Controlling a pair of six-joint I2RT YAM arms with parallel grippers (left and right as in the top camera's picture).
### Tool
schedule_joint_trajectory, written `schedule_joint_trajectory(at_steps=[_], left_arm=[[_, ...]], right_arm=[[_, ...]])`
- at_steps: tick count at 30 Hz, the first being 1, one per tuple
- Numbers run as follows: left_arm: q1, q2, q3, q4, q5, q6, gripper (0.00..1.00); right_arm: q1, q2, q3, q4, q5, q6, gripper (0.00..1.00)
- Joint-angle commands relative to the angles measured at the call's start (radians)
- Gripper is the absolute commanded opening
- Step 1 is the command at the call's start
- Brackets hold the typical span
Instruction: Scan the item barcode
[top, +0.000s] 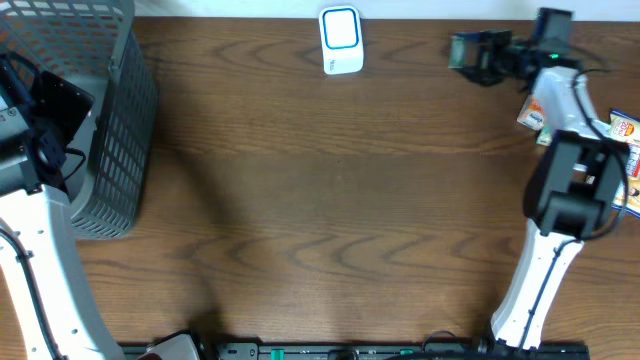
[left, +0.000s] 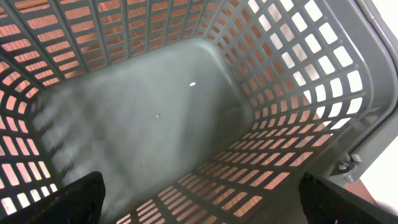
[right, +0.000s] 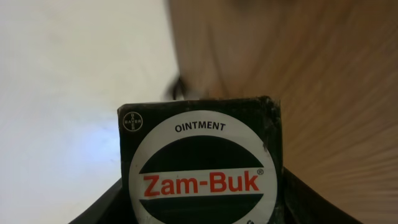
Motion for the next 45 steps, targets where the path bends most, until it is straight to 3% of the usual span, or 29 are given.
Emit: schedule_joint_trajectory(at_steps=[1,10,17,20,23,29,32,45], left_arm=[[0.003,0.000,0.006,0.000,-0.009,-0.004,0.98],[0.003,0.000,0.006,0.000,-0.009,-0.004,0.98],[0.003,0.000,0.006,0.000,-0.009,-0.004,0.98],[0.003,0.000,0.006,0.000,-0.009,-0.004,0.98],[0.003,0.000,0.006,0.000,-0.009,-0.004,0.98],[0.003,0.000,0.006,0.000,-0.009,-0.004,0.98],[0.003,0.000,0.006,0.000,-0.009,-0.004,0.98],[0.003,0.000,0.006,0.000,-0.009,-0.004,0.98]], right_arm=[[-0.051,-0.166,0.012,-0.074,0.153,-0.280,0.38],[-0.132,-0.275,0.012,-0.460,0.761,-0.548,0.40],[-0.141,-0.236,0.010,-0.535,1.084,-0.673,0.43],[-0.143,-0.224,0.010,-0.536,1.118,-0.685,0.52],[-0.145,-0.221,0.010,-0.532,1.123,-0.685,0.79],[-0.146,-0.224,0.011,-0.534,1.133,-0.736,0.94],[-0.145,-0.243,0.011,-0.580,1.131,-0.756,0.99],[-0.106,-0.586,0.002,-0.890,1.056,-0.755,0.98]])
